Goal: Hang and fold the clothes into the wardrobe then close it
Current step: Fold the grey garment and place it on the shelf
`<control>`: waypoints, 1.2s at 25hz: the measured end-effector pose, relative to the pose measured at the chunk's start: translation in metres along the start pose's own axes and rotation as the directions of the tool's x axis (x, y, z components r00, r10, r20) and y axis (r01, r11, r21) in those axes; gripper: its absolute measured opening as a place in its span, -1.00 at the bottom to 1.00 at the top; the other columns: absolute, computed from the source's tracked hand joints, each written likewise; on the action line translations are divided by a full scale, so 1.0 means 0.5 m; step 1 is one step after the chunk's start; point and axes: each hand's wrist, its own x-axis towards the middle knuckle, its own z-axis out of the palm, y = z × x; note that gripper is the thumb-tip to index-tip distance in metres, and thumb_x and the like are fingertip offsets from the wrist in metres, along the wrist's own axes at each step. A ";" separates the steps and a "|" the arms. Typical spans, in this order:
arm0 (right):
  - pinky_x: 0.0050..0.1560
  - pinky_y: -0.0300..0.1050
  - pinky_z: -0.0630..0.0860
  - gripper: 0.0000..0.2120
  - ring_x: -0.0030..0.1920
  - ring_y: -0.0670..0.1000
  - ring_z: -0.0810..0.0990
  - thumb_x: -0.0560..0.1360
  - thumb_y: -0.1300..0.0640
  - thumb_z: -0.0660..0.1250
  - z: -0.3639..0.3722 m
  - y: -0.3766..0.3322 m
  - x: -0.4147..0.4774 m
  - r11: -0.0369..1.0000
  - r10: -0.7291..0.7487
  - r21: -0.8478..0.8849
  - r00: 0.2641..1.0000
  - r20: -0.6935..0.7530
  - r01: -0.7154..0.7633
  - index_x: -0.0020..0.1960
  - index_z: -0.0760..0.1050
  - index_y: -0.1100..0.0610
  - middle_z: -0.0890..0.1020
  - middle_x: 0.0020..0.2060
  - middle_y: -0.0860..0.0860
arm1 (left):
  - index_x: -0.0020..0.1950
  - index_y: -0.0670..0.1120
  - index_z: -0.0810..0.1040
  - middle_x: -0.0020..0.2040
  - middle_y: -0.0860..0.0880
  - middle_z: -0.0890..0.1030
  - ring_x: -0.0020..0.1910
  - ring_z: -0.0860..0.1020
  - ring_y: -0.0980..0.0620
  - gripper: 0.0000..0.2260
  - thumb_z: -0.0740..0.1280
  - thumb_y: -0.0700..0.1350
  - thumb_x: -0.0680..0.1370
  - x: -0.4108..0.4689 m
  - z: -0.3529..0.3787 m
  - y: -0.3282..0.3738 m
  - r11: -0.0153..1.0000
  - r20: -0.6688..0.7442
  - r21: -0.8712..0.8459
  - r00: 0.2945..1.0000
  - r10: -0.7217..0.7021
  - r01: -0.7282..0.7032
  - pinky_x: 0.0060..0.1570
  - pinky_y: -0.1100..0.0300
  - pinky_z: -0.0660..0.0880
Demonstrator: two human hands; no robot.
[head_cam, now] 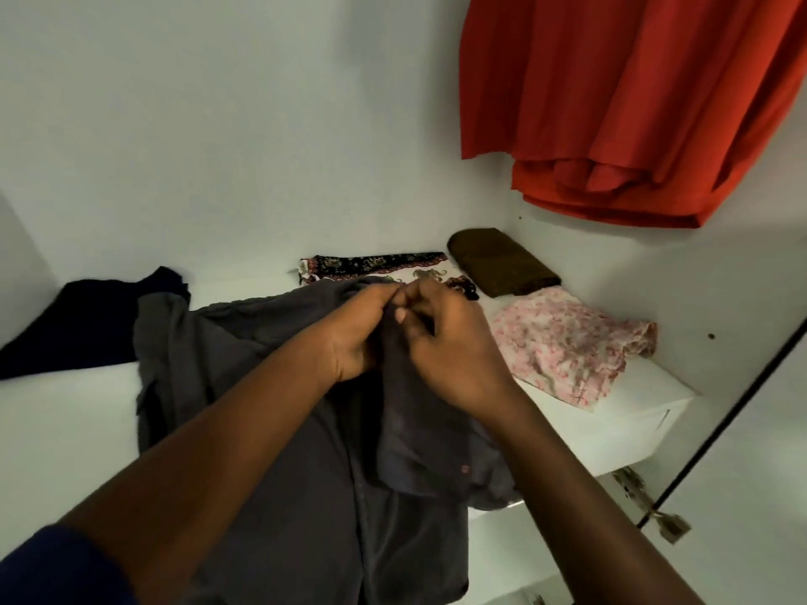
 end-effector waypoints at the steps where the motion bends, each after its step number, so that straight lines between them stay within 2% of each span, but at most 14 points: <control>1: 0.16 -0.01 0.59 -0.87 0.05 -0.10 0.67 0.60 0.17 0.31 0.012 -0.010 -0.002 0.997 -0.004 0.072 0.997 0.076 -0.001 0.07 0.60 -0.01 0.71 -0.02 -0.10 | -0.31 -0.08 0.57 -0.33 -0.07 0.60 -0.30 0.55 0.00 -0.70 0.23 -0.12 0.60 -0.011 -0.012 0.017 0.998 -0.067 -0.068 0.998 -0.008 0.003 -0.25 0.19 0.51; 3: 0.13 -0.16 0.58 -0.84 0.03 -0.12 0.68 0.63 0.21 0.31 0.023 -0.020 -0.005 0.966 0.018 0.252 0.986 0.167 -0.061 0.10 0.66 0.10 0.72 -0.01 -0.07 | -0.10 -0.18 0.64 -0.15 -0.18 0.67 -0.18 0.61 -0.09 -0.78 0.22 -0.16 0.56 -0.032 -0.047 0.042 0.984 -0.175 -0.178 0.984 0.000 -0.032 -0.15 0.14 0.56; 5: -0.14 -0.21 0.57 -0.84 -0.18 -0.07 0.67 0.65 0.23 0.29 0.019 -0.018 0.001 0.885 0.139 0.427 0.980 0.140 -0.186 0.05 0.65 0.19 0.73 -0.11 0.00 | 0.25 -0.25 0.62 0.17 -0.28 0.67 0.06 0.66 -0.19 -0.66 0.21 -0.17 0.57 -0.053 -0.087 0.054 0.970 -0.274 -0.223 0.961 0.028 -0.092 0.02 0.03 0.62; 6: -0.26 -0.20 0.53 -0.84 -0.27 -0.03 0.64 0.66 0.22 0.28 0.015 -0.011 0.009 0.853 0.213 0.464 0.971 0.112 -0.240 0.04 0.63 0.20 0.72 -0.15 0.04 | 0.28 -0.23 0.62 0.23 -0.27 0.66 0.11 0.67 -0.21 -0.65 0.23 -0.15 0.57 -0.063 -0.107 0.054 0.967 -0.318 -0.231 0.948 0.031 -0.109 0.06 -0.01 0.63; 10: -0.39 -0.19 0.47 -0.85 -0.36 0.01 0.66 0.66 0.22 0.24 0.008 0.056 0.074 0.924 0.283 0.240 0.955 0.090 -0.296 0.07 0.60 0.12 0.70 -0.09 0.06 | 0.02 -0.13 0.67 -0.03 -0.14 0.73 -0.13 0.70 -0.08 -0.82 0.38 -0.03 0.60 -0.103 -0.168 0.043 0.948 -0.338 -0.271 0.938 0.070 -0.169 -0.13 0.09 0.62; 13: -0.38 -0.18 0.49 -0.84 -0.35 0.00 0.67 0.64 0.22 0.26 0.029 0.113 0.146 0.951 0.282 0.083 0.943 0.175 -0.299 0.16 0.56 0.07 0.66 -0.05 0.06 | 0.21 -0.18 0.68 0.06 -0.15 0.73 -0.08 0.70 -0.08 -0.69 0.50 -0.05 0.53 -0.123 -0.201 0.025 0.952 -0.382 -0.244 0.921 0.079 -0.183 -0.10 0.09 0.62; 16: -0.22 -0.13 0.57 -0.71 -0.17 0.03 0.70 0.62 0.14 0.31 0.074 0.151 0.237 0.987 0.163 -0.027 0.955 0.249 -0.161 0.33 0.52 0.01 0.65 0.03 0.05 | 0.24 -0.19 0.67 0.10 -0.18 0.73 0.05 0.69 -0.14 -0.64 0.52 -0.04 0.51 -0.133 -0.221 0.011 0.965 -0.479 -0.197 0.876 0.060 -0.174 -0.04 0.05 0.62; 19: 0.23 -0.07 0.51 -0.53 0.25 0.05 0.58 0.61 -0.06 0.33 0.140 0.178 0.347 0.996 -0.005 -0.077 0.932 0.362 0.036 0.49 0.39 -0.03 0.50 0.32 0.09 | 0.21 -0.20 0.68 0.13 -0.19 0.73 0.09 0.69 -0.15 -0.63 0.51 0.00 0.50 -0.136 -0.243 0.009 0.972 -0.581 -0.172 0.813 0.033 -0.162 -0.01 0.05 0.61; 21: 0.40 0.03 0.42 -0.42 0.36 0.05 0.48 0.58 -0.26 0.27 0.185 0.197 0.406 0.983 -0.036 -0.147 0.890 0.454 0.114 0.53 0.34 -0.07 0.37 0.42 0.07 | 0.23 -0.20 0.66 0.14 -0.21 0.72 0.08 0.69 -0.16 -0.57 0.52 0.03 0.46 -0.133 -0.263 0.002 0.972 -0.642 -0.181 0.767 0.000 -0.151 -0.02 0.04 0.61; 23: 0.28 0.06 0.51 -0.43 0.29 0.09 0.54 0.53 -0.38 0.22 0.221 0.215 0.454 0.958 -0.059 -0.206 0.842 0.537 0.198 0.38 0.47 -0.05 0.47 0.35 0.05 | 0.29 -0.21 0.64 0.15 -0.23 0.71 0.14 0.68 -0.18 -0.52 0.50 0.04 0.47 -0.134 -0.282 -0.005 0.966 -0.706 -0.203 0.708 -0.029 -0.162 -0.01 0.03 0.61; 24: 0.13 0.01 0.55 -0.54 0.17 0.09 0.60 0.53 -0.36 0.25 0.235 0.220 0.468 0.951 -0.093 -0.192 0.816 0.571 0.243 0.20 0.56 -0.03 0.57 0.18 0.03 | 0.28 -0.21 0.64 0.15 -0.22 0.71 0.16 0.68 -0.18 -0.55 0.49 0.03 0.50 -0.140 -0.288 -0.010 0.965 -0.729 -0.209 0.683 -0.045 -0.159 0.01 0.02 0.61; 26: -0.11 -0.07 0.48 -0.73 -0.04 0.08 0.64 0.55 -0.18 0.35 0.270 0.225 0.495 0.957 -0.167 -0.092 0.784 0.598 0.275 -0.14 0.54 0.01 0.63 -0.16 -0.04 | 0.24 -0.20 0.66 0.12 -0.21 0.72 0.14 0.68 -0.17 -0.62 0.47 0.01 0.54 -0.152 -0.293 -0.025 0.965 -0.784 -0.211 0.617 -0.073 -0.154 0.07 0.00 0.61; 29: -0.15 -0.02 0.49 -0.73 -0.15 0.06 0.61 0.56 -0.08 0.36 0.323 0.215 0.528 0.965 -0.223 -0.014 0.845 0.486 0.262 -0.18 0.51 0.09 0.60 -0.27 -0.06 | 0.10 -0.19 0.69 0.03 -0.23 0.73 0.02 0.68 -0.17 -0.81 0.43 -0.13 0.55 -0.162 -0.285 -0.044 0.979 -0.868 -0.158 0.490 -0.076 -0.129 0.05 0.01 0.60; 30: -0.16 -0.02 0.47 -0.74 -0.15 0.06 0.60 0.56 -0.09 0.35 0.340 0.213 0.533 0.963 -0.225 -0.025 0.855 0.467 0.267 -0.16 0.51 0.08 0.60 -0.25 -0.05 | 0.02 -0.16 0.69 0.00 -0.22 0.71 -0.03 0.66 -0.15 -0.88 0.40 -0.19 0.54 -0.164 -0.284 -0.052 0.996 -0.905 -0.062 0.424 -0.032 -0.058 0.03 0.03 0.58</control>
